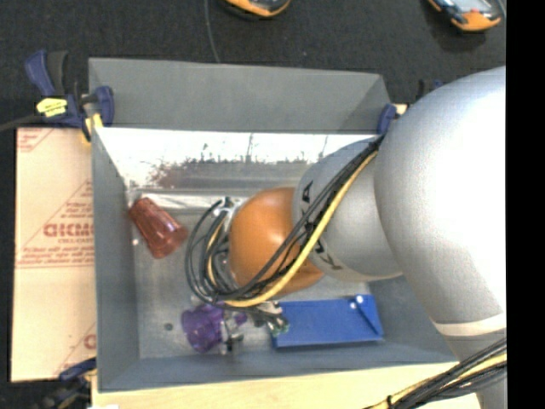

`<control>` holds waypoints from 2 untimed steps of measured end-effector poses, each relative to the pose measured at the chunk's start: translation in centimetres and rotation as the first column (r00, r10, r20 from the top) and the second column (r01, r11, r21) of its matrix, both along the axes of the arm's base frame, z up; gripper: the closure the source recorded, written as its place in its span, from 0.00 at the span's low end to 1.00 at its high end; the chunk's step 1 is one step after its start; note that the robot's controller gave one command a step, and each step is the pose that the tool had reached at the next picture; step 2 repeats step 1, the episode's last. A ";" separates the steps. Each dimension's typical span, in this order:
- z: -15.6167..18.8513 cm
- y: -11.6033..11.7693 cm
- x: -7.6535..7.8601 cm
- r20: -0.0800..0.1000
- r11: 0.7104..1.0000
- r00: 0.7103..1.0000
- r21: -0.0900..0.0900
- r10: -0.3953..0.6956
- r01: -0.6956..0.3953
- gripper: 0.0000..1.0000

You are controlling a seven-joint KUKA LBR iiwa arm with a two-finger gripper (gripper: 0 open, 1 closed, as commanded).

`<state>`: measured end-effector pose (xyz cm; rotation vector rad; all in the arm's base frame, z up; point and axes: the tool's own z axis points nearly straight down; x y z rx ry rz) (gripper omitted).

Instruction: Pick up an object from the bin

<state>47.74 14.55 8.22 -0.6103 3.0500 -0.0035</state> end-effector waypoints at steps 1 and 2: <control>-0.9 0.5 0.0 -0.001 0.997 0.997 -0.005 0.080 -0.080 1.00; -0.9 0.5 0.0 -0.001 0.997 0.997 -0.005 0.080 -0.080 1.00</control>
Offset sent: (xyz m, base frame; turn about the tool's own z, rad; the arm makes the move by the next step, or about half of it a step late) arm -0.0029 0.0007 0.0786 -0.0874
